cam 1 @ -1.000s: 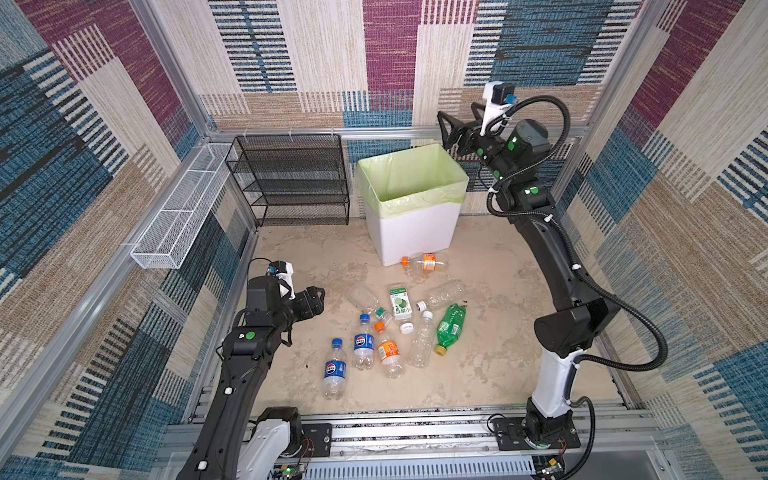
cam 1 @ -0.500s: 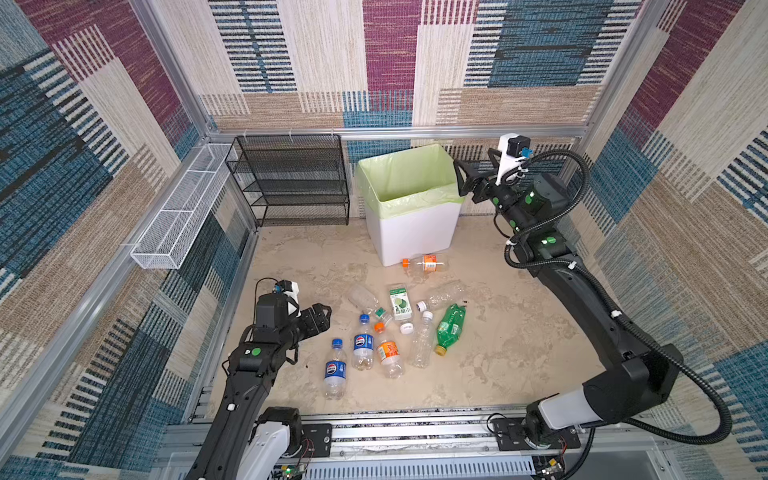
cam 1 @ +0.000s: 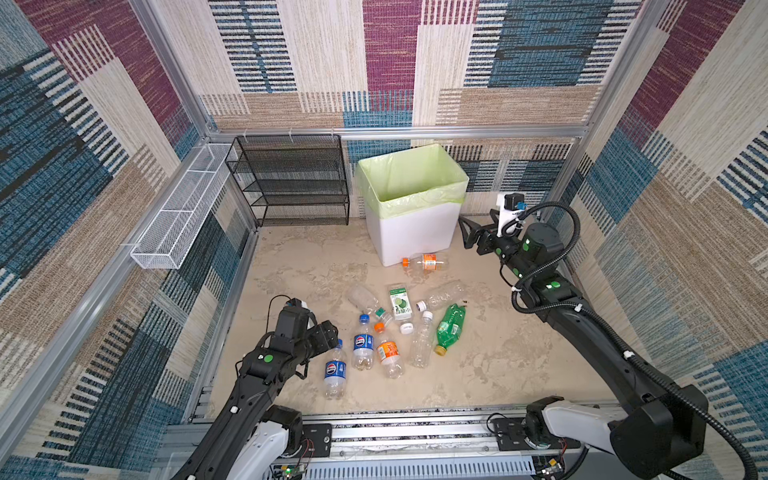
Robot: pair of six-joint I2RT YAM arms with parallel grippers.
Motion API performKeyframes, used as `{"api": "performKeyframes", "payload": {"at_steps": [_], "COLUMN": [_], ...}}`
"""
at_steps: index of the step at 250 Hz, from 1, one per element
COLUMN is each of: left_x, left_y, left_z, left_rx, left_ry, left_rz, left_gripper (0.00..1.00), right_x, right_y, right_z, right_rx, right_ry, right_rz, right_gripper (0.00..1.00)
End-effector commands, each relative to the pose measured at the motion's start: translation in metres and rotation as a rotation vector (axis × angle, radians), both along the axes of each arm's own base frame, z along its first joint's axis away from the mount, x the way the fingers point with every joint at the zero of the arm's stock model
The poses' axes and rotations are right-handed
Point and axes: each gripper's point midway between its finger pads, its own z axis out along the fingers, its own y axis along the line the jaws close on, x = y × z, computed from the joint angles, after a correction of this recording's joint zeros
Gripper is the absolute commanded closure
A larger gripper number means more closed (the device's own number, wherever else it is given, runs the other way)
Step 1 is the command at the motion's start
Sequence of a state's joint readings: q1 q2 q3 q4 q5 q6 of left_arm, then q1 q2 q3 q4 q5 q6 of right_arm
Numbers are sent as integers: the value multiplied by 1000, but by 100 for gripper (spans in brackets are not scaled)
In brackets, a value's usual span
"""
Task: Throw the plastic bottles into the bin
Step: 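Withdraw the right gripper from the bin while the left gripper reaches toward the Pepsi bottles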
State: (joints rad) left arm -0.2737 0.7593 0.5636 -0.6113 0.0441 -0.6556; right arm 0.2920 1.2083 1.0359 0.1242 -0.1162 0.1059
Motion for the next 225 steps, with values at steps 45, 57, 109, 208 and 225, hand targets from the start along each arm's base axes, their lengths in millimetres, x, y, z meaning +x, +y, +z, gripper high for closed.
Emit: {"api": "performKeyframes", "payload": {"at_steps": [45,57,109,208,225], "left_x": [-15,-16,-17,-22,-22], "left_y": [12,11,-2,-15,-17], "left_z": [-16,-20,-32,-50,-53], "left_rx": [27,20,-35,-43,-51], "left_ry": [82,95,129,181,185], "left_rz": [69,71,40,-13,-18], "left_gripper": [16,16,15,16,16], "right_x": [-2,-1,2,-15,-12], "right_y": [5,6,19,29,27], "right_z": [-41,-45,-56,-29,-31], "right_rx": [11,12,72,456,442], "right_ry": [141,150,221,395,396], "right_rz": [29,34,113,604,577], "right_gripper": [3,3,3,7,7]}}
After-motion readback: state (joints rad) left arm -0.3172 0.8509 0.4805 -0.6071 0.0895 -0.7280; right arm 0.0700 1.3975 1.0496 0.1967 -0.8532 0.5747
